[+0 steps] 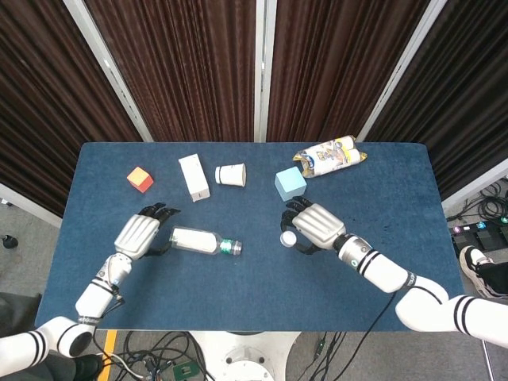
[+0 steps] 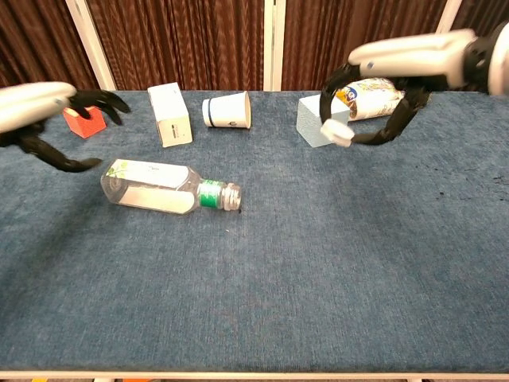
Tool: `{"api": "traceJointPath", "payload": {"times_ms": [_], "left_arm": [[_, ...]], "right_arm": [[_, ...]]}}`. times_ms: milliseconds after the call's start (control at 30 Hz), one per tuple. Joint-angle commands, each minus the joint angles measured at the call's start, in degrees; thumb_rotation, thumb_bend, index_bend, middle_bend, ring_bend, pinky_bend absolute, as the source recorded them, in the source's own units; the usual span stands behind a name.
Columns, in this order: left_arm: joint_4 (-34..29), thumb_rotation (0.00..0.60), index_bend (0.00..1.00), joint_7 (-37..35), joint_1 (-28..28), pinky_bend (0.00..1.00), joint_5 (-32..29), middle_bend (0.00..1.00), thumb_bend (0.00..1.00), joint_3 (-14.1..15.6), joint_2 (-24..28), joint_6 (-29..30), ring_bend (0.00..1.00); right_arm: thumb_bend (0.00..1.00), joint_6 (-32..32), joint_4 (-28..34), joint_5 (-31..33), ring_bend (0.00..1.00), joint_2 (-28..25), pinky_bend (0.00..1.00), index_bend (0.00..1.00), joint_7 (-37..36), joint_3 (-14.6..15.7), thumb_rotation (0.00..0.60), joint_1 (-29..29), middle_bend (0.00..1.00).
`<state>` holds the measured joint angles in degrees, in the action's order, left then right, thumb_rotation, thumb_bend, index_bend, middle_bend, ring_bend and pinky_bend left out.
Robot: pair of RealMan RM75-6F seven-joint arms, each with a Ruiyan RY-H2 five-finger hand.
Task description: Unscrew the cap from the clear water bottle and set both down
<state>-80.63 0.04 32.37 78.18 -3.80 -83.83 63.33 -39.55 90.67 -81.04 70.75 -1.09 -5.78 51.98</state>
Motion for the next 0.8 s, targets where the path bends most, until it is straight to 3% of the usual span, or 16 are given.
{"api": "traceJointPath", "payload": {"times_ms": [33,333,467,600,800], "left_arm": [[-1.7,0.600,0.16,0.1,-2.0,0.19,-0.1,0.20,0.31,0.0,1.8,2.6,0.09],[-4.0,0.600,0.16,-1.5,-5.3,0.19,0.9,0.20,0.31,0.0,4.7,6.6,0.10],[-4.2,0.600,0.16,-1.7,-5.7,0.19,1.4,0.20,0.31,0.0,5.0,6.9,0.09],[-4.4,0.600,0.17,-2.0,-6.2,0.19,0.9,0.20,0.30,-0.8,5.9,7.5,0.09],[-5.3,0.600,0.19,0.7,-9.4,0.19,-2.8,0.21,0.30,-2.3,10.7,10.5,0.10]], "right_arm": [[0.40,0.5,-4.5,1.6,0.07,5.7,0.03,0.46,5.0,0.9,0.600,0.8,0.21],[0.40,1.8,-10.6,3.0,0.02,13.3,0.01,0.30,9.7,3.3,0.600,0.8,0.15],[0.40,1.4,-11.4,3.4,0.00,13.9,0.00,0.13,10.5,3.8,0.600,0.2,0.11],[0.40,-2.0,-10.2,4.4,0.00,11.7,0.00,0.00,8.2,2.4,0.600,-1.7,0.10],[0.40,-15.9,-5.9,6.2,0.00,2.6,0.00,0.00,5.5,1.4,0.600,-11.0,0.08]]}}
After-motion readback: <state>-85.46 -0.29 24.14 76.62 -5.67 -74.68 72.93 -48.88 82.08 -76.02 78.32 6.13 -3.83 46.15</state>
